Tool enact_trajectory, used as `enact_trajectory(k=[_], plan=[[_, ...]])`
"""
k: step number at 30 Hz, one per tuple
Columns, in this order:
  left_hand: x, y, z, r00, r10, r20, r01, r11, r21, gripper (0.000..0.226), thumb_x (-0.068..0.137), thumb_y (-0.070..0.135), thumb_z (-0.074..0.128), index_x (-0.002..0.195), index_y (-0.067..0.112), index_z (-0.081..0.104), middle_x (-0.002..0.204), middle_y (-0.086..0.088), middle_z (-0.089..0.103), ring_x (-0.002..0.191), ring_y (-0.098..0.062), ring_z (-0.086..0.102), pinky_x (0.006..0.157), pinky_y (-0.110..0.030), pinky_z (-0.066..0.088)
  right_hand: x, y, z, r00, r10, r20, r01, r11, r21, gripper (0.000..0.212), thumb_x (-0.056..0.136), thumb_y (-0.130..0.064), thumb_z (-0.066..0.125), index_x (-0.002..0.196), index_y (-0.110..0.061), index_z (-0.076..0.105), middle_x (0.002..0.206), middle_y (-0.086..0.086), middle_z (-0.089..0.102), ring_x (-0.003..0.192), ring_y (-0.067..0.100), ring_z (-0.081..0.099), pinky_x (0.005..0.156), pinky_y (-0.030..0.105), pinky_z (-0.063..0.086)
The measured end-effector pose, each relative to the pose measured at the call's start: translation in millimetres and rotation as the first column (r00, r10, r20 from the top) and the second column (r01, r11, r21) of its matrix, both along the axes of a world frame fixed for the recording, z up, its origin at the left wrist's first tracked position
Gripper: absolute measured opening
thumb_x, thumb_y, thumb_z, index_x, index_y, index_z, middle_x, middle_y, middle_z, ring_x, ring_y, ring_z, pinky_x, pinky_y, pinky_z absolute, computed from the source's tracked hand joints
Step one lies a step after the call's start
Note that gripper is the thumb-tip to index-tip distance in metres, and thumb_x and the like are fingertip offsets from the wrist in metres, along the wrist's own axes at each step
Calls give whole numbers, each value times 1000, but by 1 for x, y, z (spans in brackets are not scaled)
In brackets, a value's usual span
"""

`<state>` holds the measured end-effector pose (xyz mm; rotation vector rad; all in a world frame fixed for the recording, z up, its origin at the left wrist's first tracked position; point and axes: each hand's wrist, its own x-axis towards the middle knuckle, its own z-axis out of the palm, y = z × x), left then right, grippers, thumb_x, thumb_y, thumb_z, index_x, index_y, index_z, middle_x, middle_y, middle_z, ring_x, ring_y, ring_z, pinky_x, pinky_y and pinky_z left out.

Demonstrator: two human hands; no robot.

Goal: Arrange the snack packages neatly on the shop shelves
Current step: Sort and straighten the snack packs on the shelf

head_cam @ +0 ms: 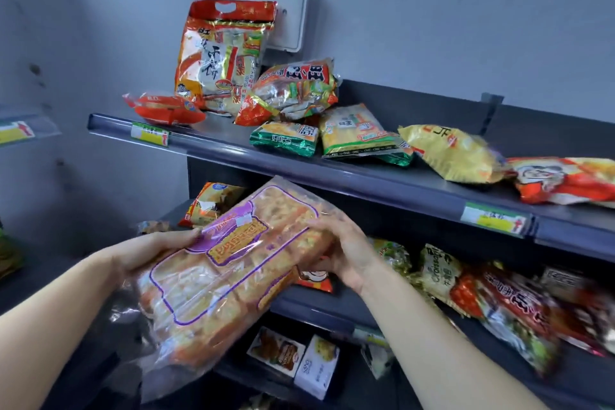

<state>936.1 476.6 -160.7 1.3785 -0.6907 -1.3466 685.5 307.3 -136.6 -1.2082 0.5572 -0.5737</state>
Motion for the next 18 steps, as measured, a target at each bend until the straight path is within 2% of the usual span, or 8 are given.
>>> enact_trajectory(k=[3, 6, 8, 10, 12, 14, 16, 18], plan=[[-19, -3, 19, 1000, 17, -23, -19, 994, -103, 102, 36, 56, 93, 121, 7, 66, 127, -21, 61, 117, -40, 58, 98, -52, 46, -32, 5, 26, 994, -101, 47, 102, 995, -7, 47, 58, -19, 75, 102, -20, 59, 96, 10, 67, 79, 26, 66, 55, 40, 55], [-33, -10, 37, 994, 54, -91, -71, 978, -194, 103, 39, 65, 87, 124, 11, 65, 128, -19, 61, 115, -38, 59, 90, -49, 51, -61, 8, 47, 970, -224, 98, 223, 975, 21, 55, 61, -18, 79, 112, -15, 61, 107, 15, 67, 89, 31, 67, 63, 47, 57], [-50, -17, 48, 995, 49, -89, -69, 970, -233, 107, 44, 73, 80, 133, 17, 57, 131, -21, 55, 121, -43, 49, 94, -50, 45, -84, 8, 59, 941, -304, 151, 297, 952, 68, 46, 70, -16, 75, 113, -13, 59, 104, 15, 67, 88, 31, 68, 67, 48, 58], [-73, -28, 61, 993, 71, -99, -96, 955, -281, 105, 36, 71, 84, 124, 17, 63, 122, -22, 61, 110, -42, 58, 92, -53, 46, -106, 7, 69, 906, -376, 193, 361, 926, 109, 41, 75, -15, 72, 114, -14, 59, 100, 13, 68, 85, 28, 68, 66, 44, 59], [-104, -41, 77, 990, 88, -109, -120, 932, -342, 87, 33, 66, 87, 102, 14, 72, 101, -18, 72, 83, -34, 71, 69, -47, 58, -129, 2, 77, 873, -431, 226, 411, 902, 131, 44, 76, -17, 72, 117, -13, 59, 104, 13, 69, 90, 28, 68, 64, 41, 58], [-143, -57, 92, 986, 81, -146, -130, 923, -363, 63, 62, 64, 71, 99, 13, 69, 94, -15, 74, 75, -31, 73, 58, -44, 60, -153, -4, 84, 841, -477, 256, 453, 879, 150, 44, 77, -17, 71, 120, -15, 58, 109, 14, 69, 96, 29, 67, 64, 40, 58], [-178, -74, 104, 988, 63, -144, -111, 930, -351, 51, 83, 58, 49, 93, 14, 73, 94, -15, 74, 77, -30, 73, 66, -44, 59, -177, -13, 91, 809, -516, 283, 490, 857, 161, 44, 78, -16, 72, 120, -16, 59, 110, 15, 69, 99, 31, 67, 64, 41, 59], [-211, -93, 114, 996, 39, -85, -63, 952, -301, 48, 84, 55, 49, 96, 16, 75, 102, -16, 73, 85, -32, 72, 79, -45, 54, -201, -24, 98, 788, -539, 298, 510, 842, 173, 44, 77, -16, 73, 119, -17, 60, 110, 15, 69, 101, 32, 66, 65, 42, 59]])
